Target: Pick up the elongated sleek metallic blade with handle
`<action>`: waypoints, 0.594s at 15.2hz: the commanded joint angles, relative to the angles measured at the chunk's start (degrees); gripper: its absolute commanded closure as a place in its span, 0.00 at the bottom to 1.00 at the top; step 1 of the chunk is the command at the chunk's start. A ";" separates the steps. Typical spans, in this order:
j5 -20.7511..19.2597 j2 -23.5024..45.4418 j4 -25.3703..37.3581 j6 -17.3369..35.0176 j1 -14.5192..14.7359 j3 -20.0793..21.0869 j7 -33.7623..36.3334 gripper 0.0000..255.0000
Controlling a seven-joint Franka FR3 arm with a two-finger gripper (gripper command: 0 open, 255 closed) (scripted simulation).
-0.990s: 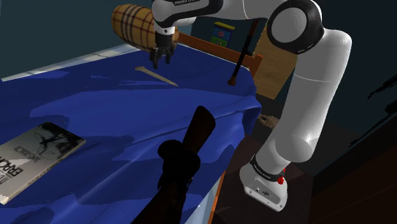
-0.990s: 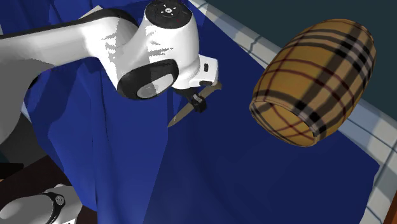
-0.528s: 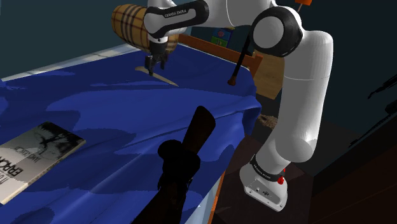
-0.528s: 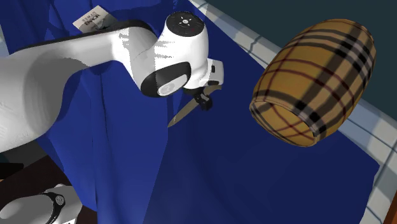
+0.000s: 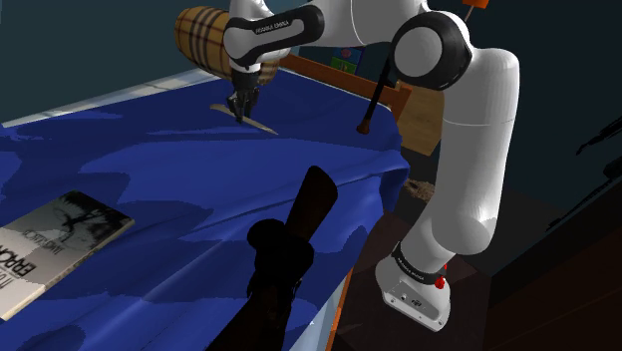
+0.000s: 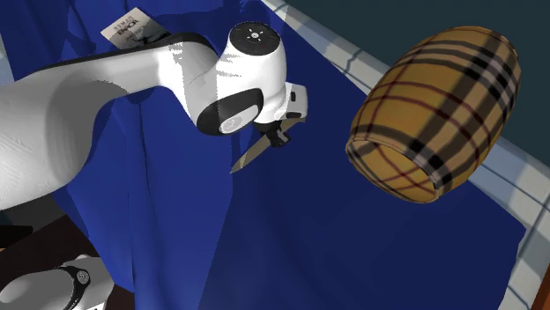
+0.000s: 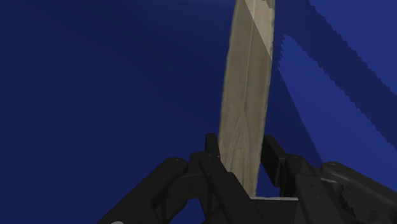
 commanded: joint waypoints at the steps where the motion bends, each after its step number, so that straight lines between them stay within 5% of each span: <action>1: -0.21 0.30 -0.09 -0.01 -0.11 -0.20 0.12 1.00; 9: -0.20 -0.52 0.87 -1.79 -0.29 -0.28 -0.18 1.00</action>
